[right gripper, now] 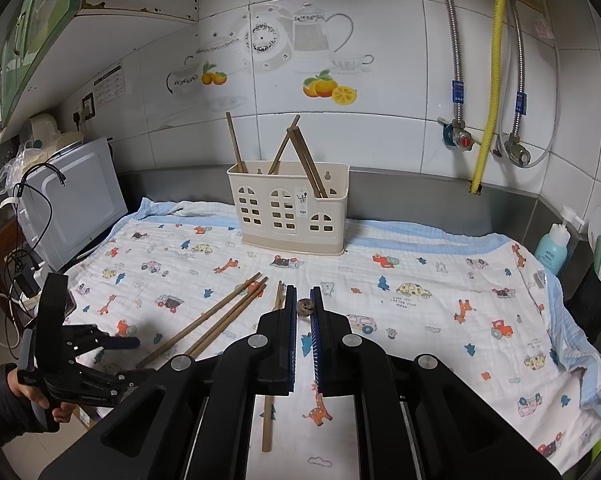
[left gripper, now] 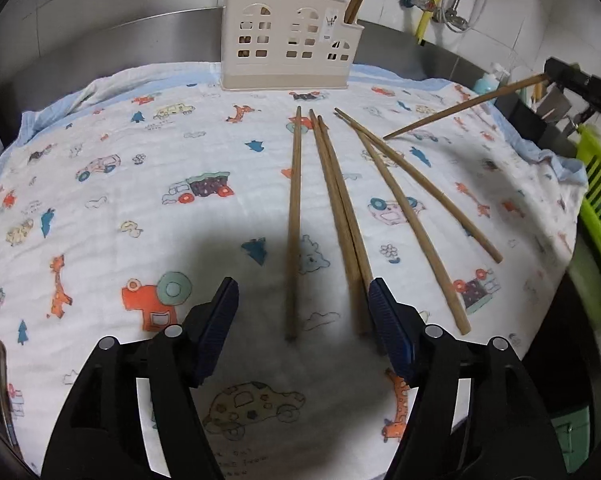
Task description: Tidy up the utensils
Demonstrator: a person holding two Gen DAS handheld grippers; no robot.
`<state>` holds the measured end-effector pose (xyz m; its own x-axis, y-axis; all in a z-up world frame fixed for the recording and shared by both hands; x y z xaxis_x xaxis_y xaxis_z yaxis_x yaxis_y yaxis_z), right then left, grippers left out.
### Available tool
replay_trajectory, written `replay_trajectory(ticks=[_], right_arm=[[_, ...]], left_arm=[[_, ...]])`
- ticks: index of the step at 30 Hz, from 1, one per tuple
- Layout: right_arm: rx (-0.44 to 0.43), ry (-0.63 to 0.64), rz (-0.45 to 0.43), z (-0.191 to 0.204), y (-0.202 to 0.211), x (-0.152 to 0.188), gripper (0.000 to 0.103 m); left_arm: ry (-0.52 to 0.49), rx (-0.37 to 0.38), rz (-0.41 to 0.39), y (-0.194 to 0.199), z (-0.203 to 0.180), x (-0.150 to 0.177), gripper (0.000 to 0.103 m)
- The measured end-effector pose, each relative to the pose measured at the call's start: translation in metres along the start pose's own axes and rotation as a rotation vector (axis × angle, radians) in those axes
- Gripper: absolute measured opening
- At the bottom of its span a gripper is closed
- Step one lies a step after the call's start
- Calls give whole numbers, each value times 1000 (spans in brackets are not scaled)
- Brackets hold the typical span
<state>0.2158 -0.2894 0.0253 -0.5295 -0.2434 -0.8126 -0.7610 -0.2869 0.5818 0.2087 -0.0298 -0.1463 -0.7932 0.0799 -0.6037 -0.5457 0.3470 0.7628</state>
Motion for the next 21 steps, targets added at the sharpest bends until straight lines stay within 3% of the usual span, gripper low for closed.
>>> replay_trajectory(ticks=[8, 10, 12, 14, 21], right_arm=[[0, -2, 0, 0, -1, 0, 7], [0, 0, 0, -1, 0, -1, 7], [4, 4, -1, 0, 0, 0, 7], [6, 8, -2, 1, -1, 1, 7], [6, 7, -2, 2, -2, 0, 7]], left_arm=[[37, -55, -41, 7, 11, -7, 63], [26, -55, -35, 5, 10, -7, 51], [12, -61, -26, 2, 7, -7, 48], [12, -53, -18, -1, 5, -6, 36], [3, -75, -7, -8, 2, -3, 23]])
Point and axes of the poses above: each gripper's, at about its wrist camera, not at the fingertips, and y roughly against the way its jaws point, z to its left, x to its underside, the point moved 3 cm from there along -y, roughly the way its jaws point, and after that the axes turned 6 degrees about y, right-handed, at the moved point
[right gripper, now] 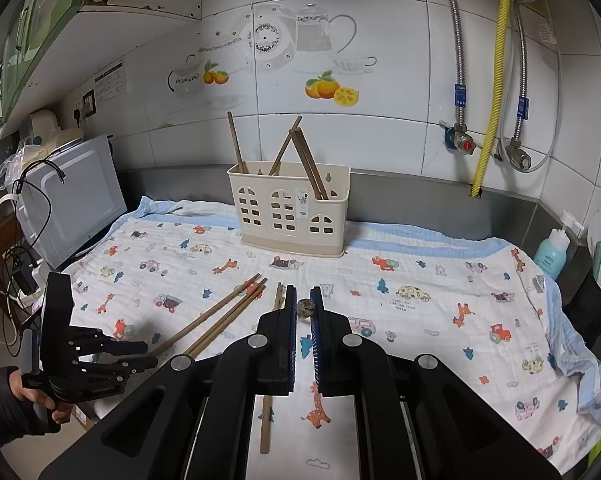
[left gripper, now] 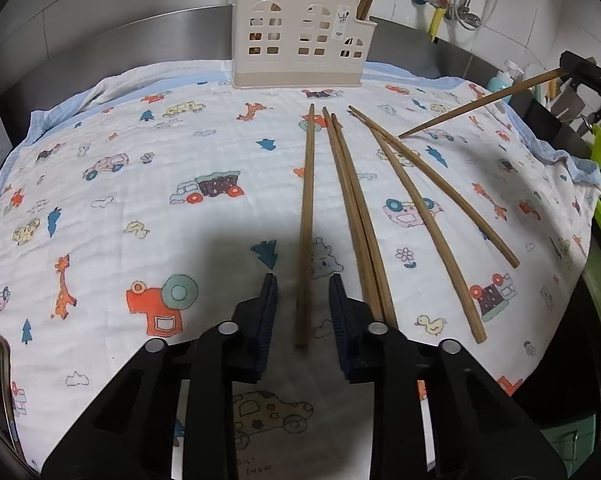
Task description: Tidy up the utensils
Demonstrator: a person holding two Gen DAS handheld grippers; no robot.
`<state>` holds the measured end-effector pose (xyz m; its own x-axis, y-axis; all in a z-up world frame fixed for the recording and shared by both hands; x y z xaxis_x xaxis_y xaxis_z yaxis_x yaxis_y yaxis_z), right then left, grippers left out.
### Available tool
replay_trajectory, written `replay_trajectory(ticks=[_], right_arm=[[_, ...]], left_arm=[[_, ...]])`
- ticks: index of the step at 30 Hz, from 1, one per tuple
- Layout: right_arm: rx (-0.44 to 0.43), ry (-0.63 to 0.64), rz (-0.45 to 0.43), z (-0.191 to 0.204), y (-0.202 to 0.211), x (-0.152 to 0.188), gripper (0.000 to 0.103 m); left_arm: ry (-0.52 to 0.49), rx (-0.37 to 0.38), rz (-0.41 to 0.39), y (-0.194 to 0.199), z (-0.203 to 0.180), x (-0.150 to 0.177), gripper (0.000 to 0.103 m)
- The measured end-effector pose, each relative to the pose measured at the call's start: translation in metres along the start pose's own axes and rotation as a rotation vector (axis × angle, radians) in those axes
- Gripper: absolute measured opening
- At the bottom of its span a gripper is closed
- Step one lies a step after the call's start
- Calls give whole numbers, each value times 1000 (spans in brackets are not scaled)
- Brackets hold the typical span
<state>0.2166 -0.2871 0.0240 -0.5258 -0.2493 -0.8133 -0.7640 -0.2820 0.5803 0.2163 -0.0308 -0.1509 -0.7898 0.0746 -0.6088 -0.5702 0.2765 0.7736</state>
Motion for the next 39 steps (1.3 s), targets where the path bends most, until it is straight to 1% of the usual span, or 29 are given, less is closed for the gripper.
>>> replay_trajectory(ticks=[2, 6, 8, 11, 16, 20, 23, 29, 32, 34, 36, 39], right_arm=[[1, 3, -1, 0, 0, 0, 7], [2, 1, 0, 0, -1, -2, 7], [1, -4, -2, -1, -1, -3, 7], [2, -1, -3, -1, 0, -5, 7], [4, 5, -12, -3, 3, -12, 7], [3, 17, -22, -2, 6, -23, 7], [-2, 26, -28, -2, 7, -34, 7], [-15, 41, -37, -5, 5, -59, 7], [-11, 56, -46, -6, 3, -73, 7], [-15, 57, -53, -7, 2, -79, 7], [-12, 67, -60, -5, 2, -82, 7], [-16, 71, -66, -5, 0, -83, 7]], left_arm=[[-9, -19, -6, -1, -1, 0, 20], [-43, -65, -9, -3, -7, 1, 18], [-34, -55, -7, -2, -7, 0, 6], [-21, -34, -9, 0, -6, -2, 6], [-36, -14, -58, 19, -9, -12, 6], [-48, 4, -118, 39, -12, -30, 6], [-38, 34, -154, 53, -10, -49, 6], [-86, 31, -235, 72, -12, -83, 5], [-100, 34, -240, 74, -12, -95, 5], [-100, 29, -224, 71, -8, -99, 5], [-82, 50, -198, 67, -3, -96, 5], [-88, 40, -177, 61, 1, -84, 5]])
Point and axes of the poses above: each gripper's, at about its wrist camera, not at the fingertips, and y roughly against the way its jaws point, z to its left, x to its underside, the point moved 3 cm from there along -y, roughly the way its jaws point, and after that the axes turned 6 degrees about y, right-handed, at the moved point
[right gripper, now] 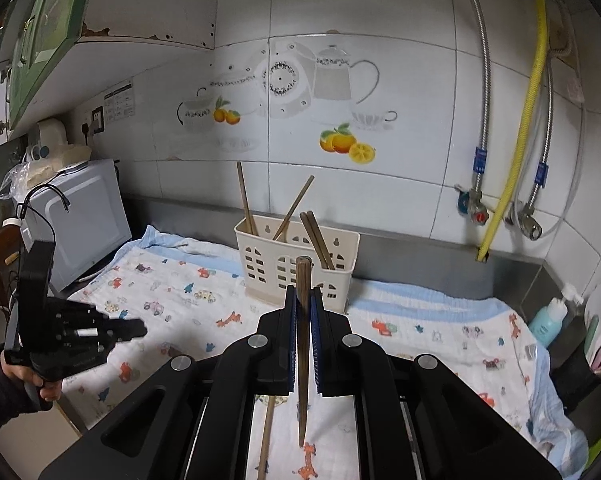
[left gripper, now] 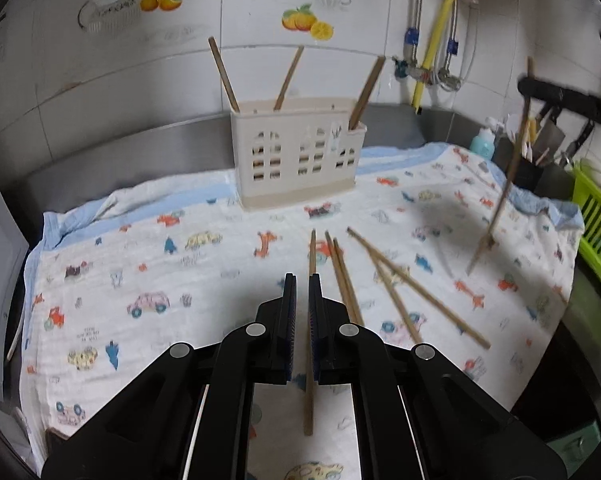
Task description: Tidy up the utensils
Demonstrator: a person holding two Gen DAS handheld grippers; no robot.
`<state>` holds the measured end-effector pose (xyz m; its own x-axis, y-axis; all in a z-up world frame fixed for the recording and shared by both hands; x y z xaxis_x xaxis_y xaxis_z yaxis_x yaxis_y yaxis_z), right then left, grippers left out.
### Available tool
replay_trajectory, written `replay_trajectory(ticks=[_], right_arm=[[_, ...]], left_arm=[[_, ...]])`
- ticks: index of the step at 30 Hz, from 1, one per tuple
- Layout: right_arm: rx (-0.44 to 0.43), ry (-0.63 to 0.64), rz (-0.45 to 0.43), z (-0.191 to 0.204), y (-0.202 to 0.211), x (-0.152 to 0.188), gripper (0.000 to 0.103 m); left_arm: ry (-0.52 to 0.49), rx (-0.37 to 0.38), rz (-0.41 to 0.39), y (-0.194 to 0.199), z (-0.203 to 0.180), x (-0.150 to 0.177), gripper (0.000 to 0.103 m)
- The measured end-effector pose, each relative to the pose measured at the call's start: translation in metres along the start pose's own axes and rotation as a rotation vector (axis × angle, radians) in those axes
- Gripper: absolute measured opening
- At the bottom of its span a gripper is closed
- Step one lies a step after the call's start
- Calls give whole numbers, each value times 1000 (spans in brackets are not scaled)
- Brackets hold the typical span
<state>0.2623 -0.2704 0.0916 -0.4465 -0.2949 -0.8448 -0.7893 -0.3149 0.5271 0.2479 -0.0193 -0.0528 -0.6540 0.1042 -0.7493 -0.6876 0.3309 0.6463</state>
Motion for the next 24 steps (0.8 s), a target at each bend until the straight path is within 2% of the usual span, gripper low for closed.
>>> replay_trajectory(ticks=[9, 10, 11, 13, 22, 24], right_arm=[[-8, -11, 13, 3, -7, 8, 7], [-10, -9, 15, 4, -7, 8, 7], [-11, -9, 15, 5, -7, 9, 7], [-11, -6, 17, 6, -7, 10, 7], [-7, -11, 27, 4, -8, 15, 7], [-7, -11, 28, 5, -8, 15, 7]], left_arm=[[21, 27, 142, -22, 1, 55, 9], [24, 27, 155, -25, 1, 60, 12], [28, 27, 168, -28, 1, 66, 31], [41, 11, 158, -29, 3, 72, 49], [35, -1, 167, -35, 4, 82, 48], [22, -8, 163, -37, 3, 83, 40]])
Point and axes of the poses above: each gripper's, at about its wrist camera, not at the fingertips, and y roughly against the way its jaws point, z to its left, x to its underside, the point moved 3 cm from there along -y, roughly the way its jaws point, and after that the axes turned 6 degrees about y, right-handed, at the moved point
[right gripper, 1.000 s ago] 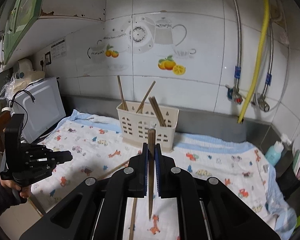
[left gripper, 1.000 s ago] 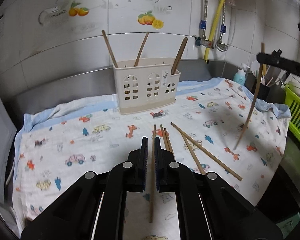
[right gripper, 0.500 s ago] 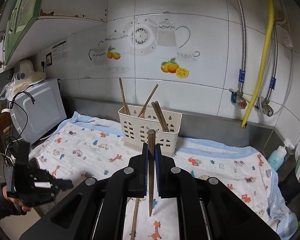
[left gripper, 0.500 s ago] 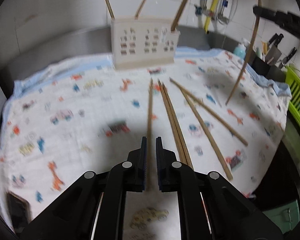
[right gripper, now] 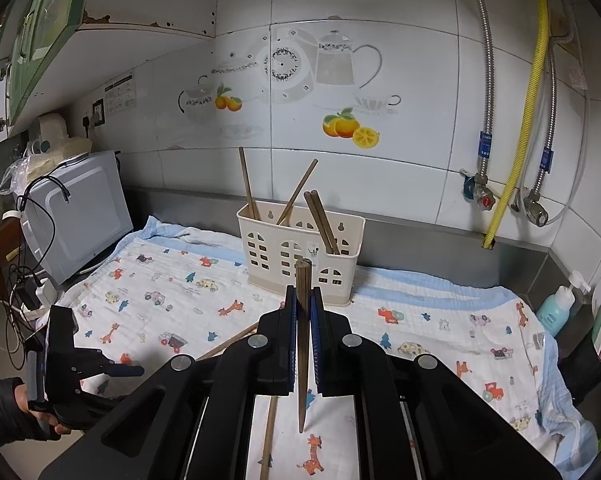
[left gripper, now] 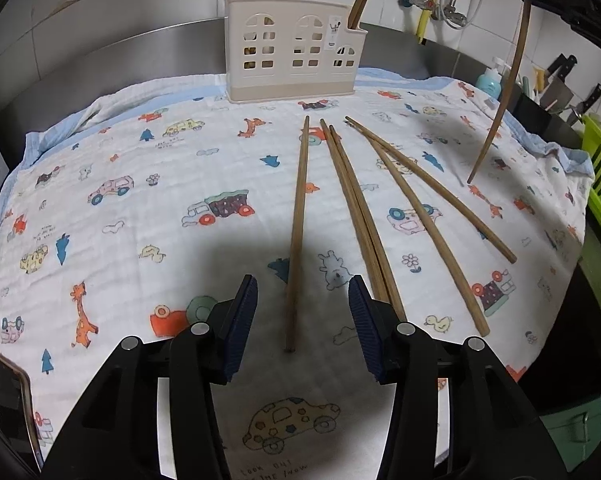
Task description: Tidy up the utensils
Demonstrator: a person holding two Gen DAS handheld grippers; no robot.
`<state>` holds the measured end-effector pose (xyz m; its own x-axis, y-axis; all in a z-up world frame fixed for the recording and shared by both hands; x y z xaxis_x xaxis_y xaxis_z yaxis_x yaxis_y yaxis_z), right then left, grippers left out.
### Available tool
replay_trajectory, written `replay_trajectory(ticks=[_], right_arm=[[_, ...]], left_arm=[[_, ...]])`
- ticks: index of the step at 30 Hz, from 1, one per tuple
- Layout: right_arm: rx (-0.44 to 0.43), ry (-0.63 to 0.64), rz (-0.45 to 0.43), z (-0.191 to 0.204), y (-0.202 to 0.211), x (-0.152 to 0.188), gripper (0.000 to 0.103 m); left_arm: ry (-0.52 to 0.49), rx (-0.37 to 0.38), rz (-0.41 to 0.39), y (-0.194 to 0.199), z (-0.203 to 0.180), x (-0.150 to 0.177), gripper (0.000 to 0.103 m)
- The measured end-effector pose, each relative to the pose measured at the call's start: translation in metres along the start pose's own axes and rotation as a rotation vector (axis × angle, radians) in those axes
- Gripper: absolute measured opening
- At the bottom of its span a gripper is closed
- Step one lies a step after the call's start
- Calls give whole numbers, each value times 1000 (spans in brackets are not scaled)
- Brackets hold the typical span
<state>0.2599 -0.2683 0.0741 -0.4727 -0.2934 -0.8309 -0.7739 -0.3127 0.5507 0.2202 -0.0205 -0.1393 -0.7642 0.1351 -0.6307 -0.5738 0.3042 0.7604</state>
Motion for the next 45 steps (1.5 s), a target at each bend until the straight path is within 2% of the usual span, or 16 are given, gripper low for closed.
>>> replay_trajectory(ticks=[1, 4, 11, 16, 19, 24, 30, 38, 45], right_arm=[[-1, 0, -1, -1, 0, 0, 7], [0, 1, 0, 0, 0, 0, 7], [-2, -4, 4, 0, -1, 2, 7], [-3, -5, 0, -1, 1, 2, 7], [-2, -3, -7, 0, 4, 0, 7], [4, 9, -21, 0, 9, -9, 7], [9, 18, -42, -1, 11, -25, 7], [30, 41, -83, -4, 12, -56, 7], [61, 50, -102, -17, 1, -87, 7]], left_arm=[[-5, -1, 5, -1, -1, 0, 33], [-16, -14, 28, -9, -1, 2, 22], [-9, -23, 37, -12, -1, 2, 20], [-37, -56, 25, -12, -3, 4, 6], [-33, -54, 14, -6, -4, 1, 5], [-55, -42, -47, 19, -8, -18, 5], [-34, 0, -142, 51, -7, -63, 5], [-57, 4, -258, 71, -12, -118, 5], [-75, 8, -269, 71, -17, -147, 5]])
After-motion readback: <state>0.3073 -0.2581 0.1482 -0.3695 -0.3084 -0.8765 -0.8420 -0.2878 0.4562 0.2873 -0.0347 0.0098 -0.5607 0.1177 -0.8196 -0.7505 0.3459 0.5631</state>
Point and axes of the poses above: each gripper's, at about its wrist camera, not at the fingertips, and y roughly against the way its jaws point, z to its left, x to its underside, the point moved 3 cm from there along -y, roughly the way its jaws point, and after that the axes turned 6 degrees about y, right-handed, at the moved point
